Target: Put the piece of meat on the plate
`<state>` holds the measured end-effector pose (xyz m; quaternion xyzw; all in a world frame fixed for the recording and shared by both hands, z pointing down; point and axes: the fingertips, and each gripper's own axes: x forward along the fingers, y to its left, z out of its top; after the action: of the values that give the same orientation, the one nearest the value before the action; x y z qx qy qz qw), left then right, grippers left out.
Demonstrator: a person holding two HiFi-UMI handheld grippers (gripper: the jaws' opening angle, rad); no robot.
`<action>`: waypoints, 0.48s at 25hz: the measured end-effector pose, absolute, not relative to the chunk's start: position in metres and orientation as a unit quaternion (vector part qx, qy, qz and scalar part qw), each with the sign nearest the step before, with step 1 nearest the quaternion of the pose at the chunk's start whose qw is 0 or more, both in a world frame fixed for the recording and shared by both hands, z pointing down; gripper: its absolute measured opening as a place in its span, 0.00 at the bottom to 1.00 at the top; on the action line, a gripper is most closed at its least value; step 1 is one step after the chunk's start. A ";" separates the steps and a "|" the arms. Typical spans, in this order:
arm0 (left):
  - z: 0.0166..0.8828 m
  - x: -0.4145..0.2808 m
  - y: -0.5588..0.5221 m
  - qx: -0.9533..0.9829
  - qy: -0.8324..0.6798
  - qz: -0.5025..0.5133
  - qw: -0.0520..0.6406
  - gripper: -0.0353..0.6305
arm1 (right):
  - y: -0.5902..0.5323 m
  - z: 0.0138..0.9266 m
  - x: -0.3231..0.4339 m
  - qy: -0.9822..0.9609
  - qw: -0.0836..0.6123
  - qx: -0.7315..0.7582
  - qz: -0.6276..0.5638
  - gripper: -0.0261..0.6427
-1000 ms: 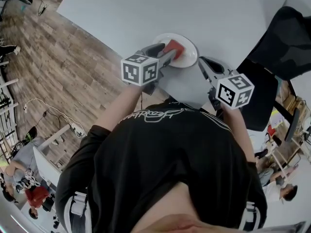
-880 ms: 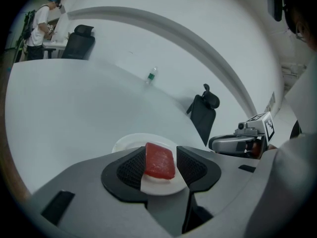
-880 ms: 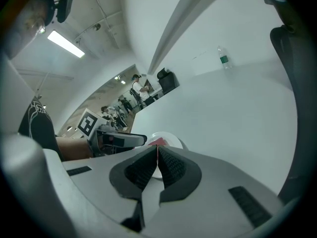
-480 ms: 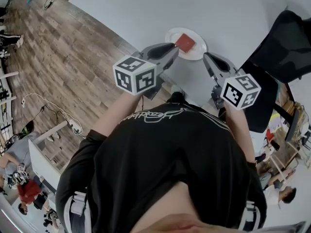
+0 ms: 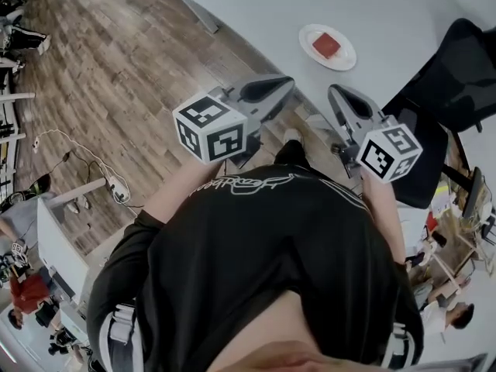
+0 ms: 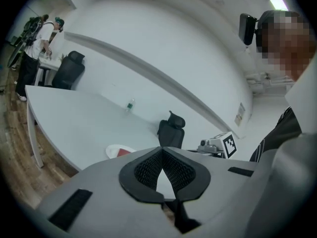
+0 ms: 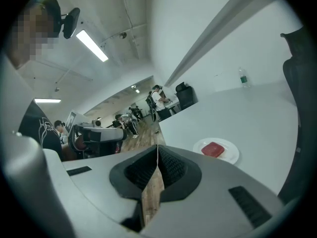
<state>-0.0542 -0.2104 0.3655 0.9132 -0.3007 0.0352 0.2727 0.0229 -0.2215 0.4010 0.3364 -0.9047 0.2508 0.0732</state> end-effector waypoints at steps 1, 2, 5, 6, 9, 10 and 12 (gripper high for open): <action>0.362 -0.060 -0.197 0.914 -0.300 0.034 0.270 0.06 | -0.209 0.396 0.016 -0.907 0.072 0.334 0.246 0.06; 0.359 -0.065 -0.185 0.915 -0.300 0.033 0.268 0.06 | -0.197 0.390 0.009 -0.910 0.071 0.332 0.239 0.06; 0.350 -0.085 -0.150 0.918 -0.299 0.032 0.258 0.06 | -0.164 0.373 -0.014 -0.915 0.061 0.331 0.221 0.06; 0.347 -0.092 -0.138 0.919 -0.298 0.033 0.255 0.06 | -0.151 0.369 -0.022 -0.916 0.056 0.332 0.218 0.06; 0.340 -0.110 -0.101 0.924 -0.293 0.036 0.244 0.06 | -0.112 0.360 -0.042 -0.918 0.045 0.336 0.207 0.06; 0.338 -0.115 -0.090 0.925 -0.292 0.036 0.239 0.06 | -0.100 0.357 -0.048 -0.919 0.043 0.336 0.203 0.06; 0.334 -0.124 -0.071 0.927 -0.292 0.038 0.232 0.06 | -0.079 0.352 -0.057 -0.920 0.043 0.337 0.196 0.06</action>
<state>-0.1241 -0.0707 0.3339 0.9272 -0.2917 0.0376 0.2321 -0.0568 -0.0791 0.3522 0.3368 -0.9199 0.1963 0.0433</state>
